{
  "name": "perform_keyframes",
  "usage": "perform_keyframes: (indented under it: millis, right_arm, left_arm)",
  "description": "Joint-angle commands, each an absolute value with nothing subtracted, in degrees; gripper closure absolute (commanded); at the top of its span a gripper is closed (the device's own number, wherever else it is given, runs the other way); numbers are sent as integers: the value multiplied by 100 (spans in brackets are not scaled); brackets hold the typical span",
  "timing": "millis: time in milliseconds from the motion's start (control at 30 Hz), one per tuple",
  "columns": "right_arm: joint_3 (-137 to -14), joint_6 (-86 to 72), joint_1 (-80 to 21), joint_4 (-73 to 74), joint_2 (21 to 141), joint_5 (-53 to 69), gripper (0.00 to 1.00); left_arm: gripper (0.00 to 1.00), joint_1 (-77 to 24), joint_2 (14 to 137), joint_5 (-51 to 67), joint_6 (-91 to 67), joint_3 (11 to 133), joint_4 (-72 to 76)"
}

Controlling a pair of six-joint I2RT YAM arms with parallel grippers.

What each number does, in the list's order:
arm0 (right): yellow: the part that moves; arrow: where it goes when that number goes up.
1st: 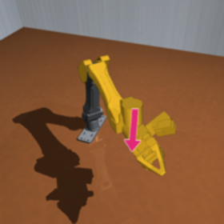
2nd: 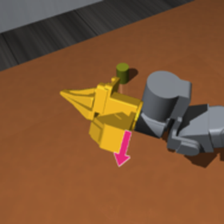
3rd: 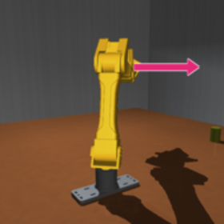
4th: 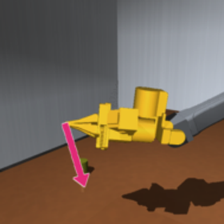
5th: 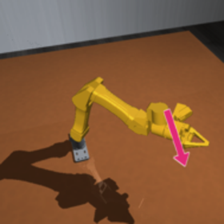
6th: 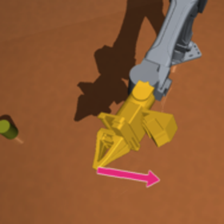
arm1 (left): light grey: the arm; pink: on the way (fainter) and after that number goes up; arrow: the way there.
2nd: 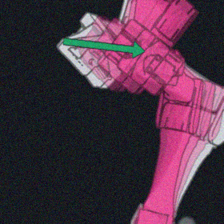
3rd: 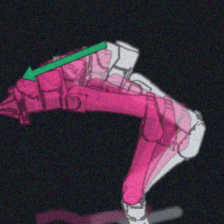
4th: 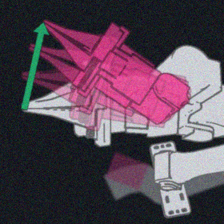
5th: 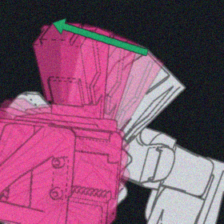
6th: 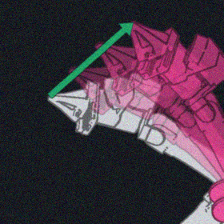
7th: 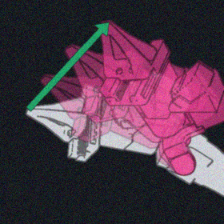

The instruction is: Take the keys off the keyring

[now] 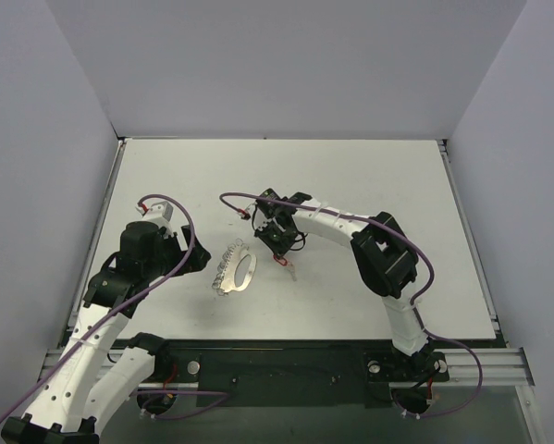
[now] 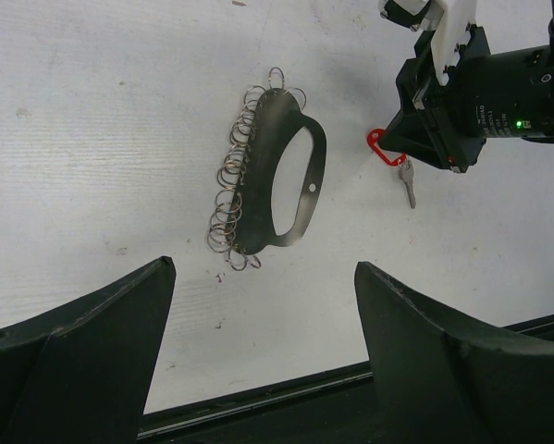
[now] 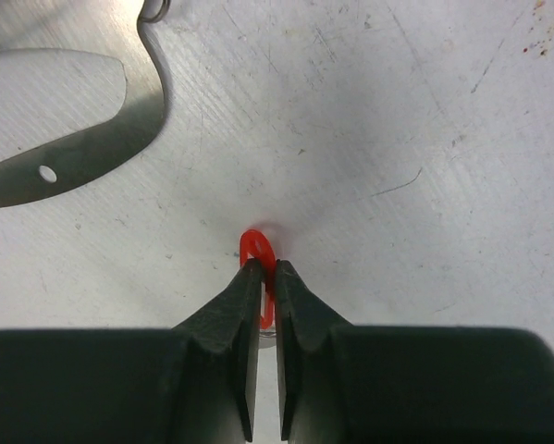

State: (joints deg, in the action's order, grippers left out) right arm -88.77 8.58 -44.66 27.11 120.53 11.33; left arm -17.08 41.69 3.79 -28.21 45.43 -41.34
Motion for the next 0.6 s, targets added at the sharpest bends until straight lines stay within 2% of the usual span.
perform_keyframes:
  millis: [0, 567]
  right_arm:
    - [-8912, 809, -4517, 3111, 12068, 993, 100]
    - [-8780, 335, -4517, 3234, 11339, 1459, 100]
  left_arm:
    - [11, -1661, 4140, 466, -2751, 4570, -3867]
    - [11, -1652, 4306, 694, -2725, 4535, -3779]
